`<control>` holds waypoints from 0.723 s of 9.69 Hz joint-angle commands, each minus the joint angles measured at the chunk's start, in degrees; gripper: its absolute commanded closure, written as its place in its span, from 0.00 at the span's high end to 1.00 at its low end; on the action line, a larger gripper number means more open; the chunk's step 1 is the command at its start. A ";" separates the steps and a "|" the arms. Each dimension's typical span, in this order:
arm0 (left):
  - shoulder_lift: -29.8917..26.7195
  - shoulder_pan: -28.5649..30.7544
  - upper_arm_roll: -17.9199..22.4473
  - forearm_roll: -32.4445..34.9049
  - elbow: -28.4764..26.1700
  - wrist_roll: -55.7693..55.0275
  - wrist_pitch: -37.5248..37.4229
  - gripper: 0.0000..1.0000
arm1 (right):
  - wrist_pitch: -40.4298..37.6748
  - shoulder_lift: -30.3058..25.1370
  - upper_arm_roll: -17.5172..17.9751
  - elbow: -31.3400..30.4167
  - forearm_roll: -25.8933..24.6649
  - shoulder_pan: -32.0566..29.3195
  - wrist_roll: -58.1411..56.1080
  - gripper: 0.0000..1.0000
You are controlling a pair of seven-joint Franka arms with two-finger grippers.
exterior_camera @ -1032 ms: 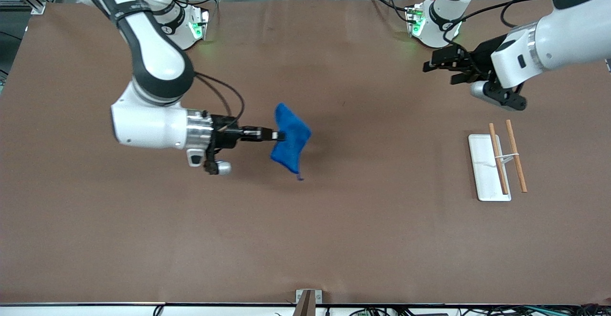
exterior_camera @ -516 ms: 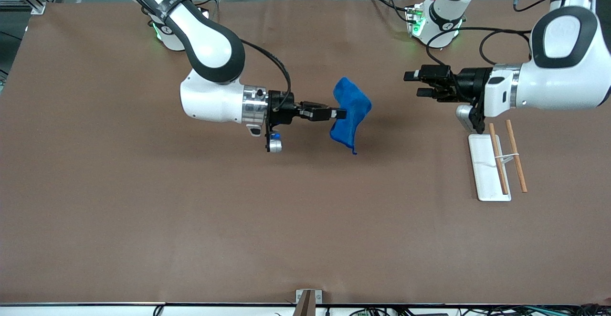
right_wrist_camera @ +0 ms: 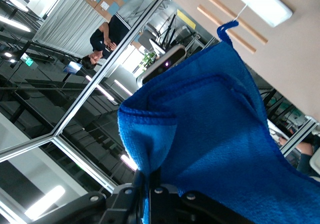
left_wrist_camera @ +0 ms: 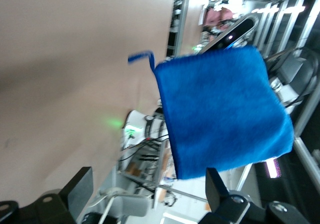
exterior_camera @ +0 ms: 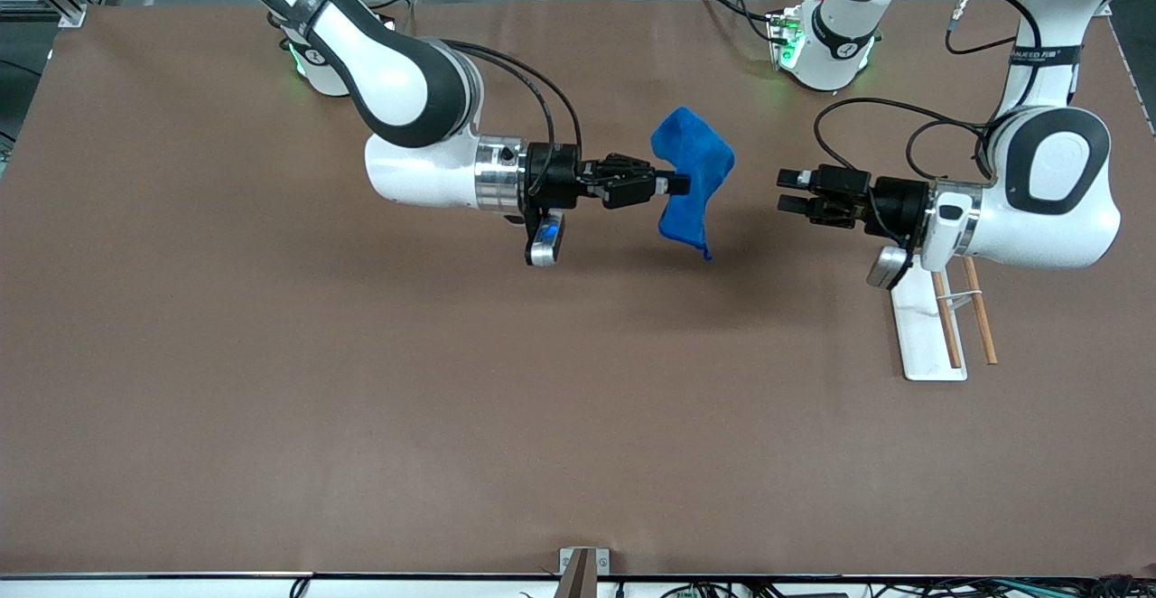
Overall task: Right arm passes towel to left arm to hang
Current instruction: 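Grasp the towel with the left gripper beside the right gripper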
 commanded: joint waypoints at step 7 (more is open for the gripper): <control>-4.23 -2.53 -1.16 -22.46 -16.51 11.86 -2.21 0.96 | 3.02 3.60 1.57 7.17 6.73 4.98 -0.35 0.01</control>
